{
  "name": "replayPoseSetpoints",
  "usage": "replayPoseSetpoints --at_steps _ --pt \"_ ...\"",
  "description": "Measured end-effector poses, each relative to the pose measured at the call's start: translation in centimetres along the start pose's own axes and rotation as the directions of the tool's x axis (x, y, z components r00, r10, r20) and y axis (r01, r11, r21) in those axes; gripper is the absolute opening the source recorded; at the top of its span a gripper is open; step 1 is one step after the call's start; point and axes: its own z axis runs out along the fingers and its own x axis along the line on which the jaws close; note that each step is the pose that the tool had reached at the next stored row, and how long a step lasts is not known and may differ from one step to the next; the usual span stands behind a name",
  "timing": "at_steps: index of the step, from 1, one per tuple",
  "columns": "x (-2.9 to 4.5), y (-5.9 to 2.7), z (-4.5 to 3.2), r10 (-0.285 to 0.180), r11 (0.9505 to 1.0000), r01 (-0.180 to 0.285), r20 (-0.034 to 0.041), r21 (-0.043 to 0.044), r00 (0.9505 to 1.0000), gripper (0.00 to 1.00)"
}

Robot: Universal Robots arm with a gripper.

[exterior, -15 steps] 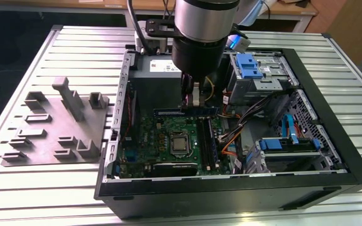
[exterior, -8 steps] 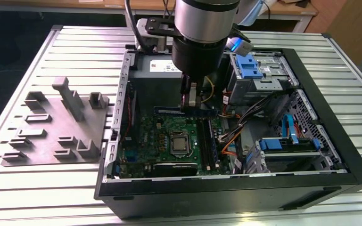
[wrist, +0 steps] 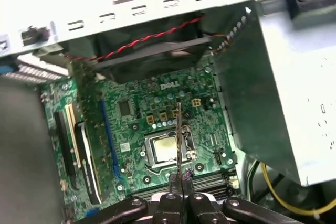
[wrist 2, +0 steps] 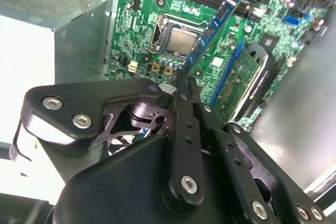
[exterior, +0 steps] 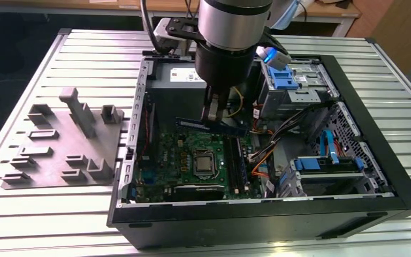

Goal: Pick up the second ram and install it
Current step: 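Insert the second ram into the second slot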

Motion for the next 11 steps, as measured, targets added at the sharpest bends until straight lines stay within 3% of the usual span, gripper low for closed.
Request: replayPoseSetpoints --at_steps 6,11 --pt "0.00 -0.01 0.10 0.109 0.9941 -0.109 0.0056 0.0001 0.9941 0.11" --pt "0.00 -0.01 0.18 0.199 0.9800 -0.199 0.0101 -0.0003 0.9800 0.11"
